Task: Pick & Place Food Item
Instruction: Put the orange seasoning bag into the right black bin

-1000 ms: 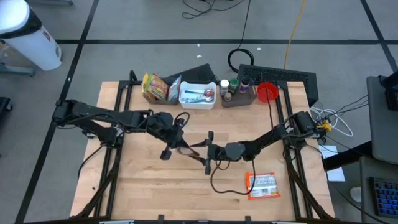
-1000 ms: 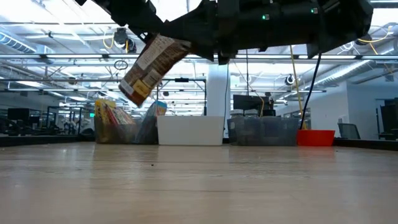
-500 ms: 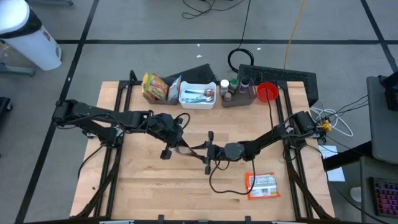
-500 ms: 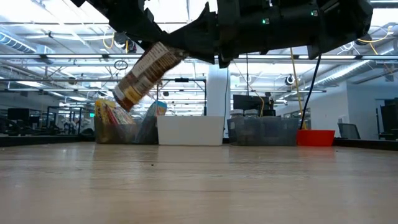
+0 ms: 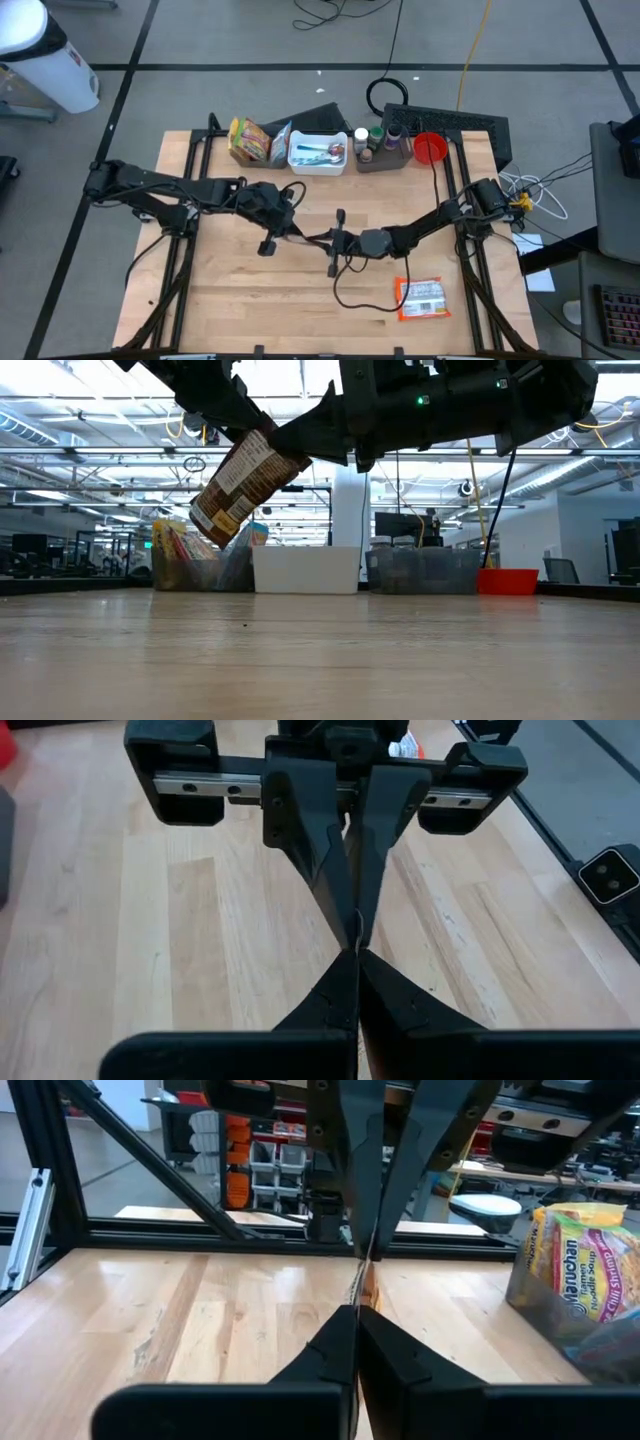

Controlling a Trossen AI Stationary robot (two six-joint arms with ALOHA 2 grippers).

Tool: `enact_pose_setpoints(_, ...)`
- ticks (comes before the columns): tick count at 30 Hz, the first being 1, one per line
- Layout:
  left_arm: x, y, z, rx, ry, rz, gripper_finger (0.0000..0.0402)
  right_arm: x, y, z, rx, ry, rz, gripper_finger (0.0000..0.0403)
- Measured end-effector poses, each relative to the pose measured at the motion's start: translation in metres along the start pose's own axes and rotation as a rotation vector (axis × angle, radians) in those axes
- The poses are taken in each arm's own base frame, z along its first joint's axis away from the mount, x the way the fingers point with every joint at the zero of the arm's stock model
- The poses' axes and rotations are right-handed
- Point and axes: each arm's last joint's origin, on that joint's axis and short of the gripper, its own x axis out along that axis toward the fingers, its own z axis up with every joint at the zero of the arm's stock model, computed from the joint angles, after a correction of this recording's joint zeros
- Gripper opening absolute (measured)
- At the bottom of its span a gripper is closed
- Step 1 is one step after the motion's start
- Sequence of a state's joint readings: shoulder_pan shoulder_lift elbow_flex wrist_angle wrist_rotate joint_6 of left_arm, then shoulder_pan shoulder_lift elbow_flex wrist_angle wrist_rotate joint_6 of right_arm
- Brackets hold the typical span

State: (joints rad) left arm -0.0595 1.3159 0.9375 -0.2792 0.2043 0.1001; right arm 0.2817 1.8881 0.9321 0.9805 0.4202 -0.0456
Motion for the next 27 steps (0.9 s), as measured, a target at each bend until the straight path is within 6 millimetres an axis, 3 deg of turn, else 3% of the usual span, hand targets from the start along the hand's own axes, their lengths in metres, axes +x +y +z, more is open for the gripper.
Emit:
enact_pose_setpoints(9, -0.001, 0.006, -0.001, -0.075, 0.0, 0.015, 0.0034, 0.0, 0.0, -0.001, -0.004, 0.009, -0.002, 0.0)
enact_pose_setpoints(16, -0.002, 0.012, 0.001, -0.094, -0.027, 0.033, 0.0101, 0.0, 0.0, -0.002, -0.007, 0.016, -0.003, 0.0)
enact_pose_setpoints(21, -0.004, 0.017, 0.001, -0.042, -0.033, 0.069, 0.0153, -0.001, -0.002, -0.007, -0.04, 0.087, -0.072, 0.0)
enact_pose_setpoints(27, -0.007, 0.026, -0.009, -0.048, 0.062, 0.121, 0.0182, -0.014, -0.013, 0.005, -0.093, 0.235, -0.16, 0.0)
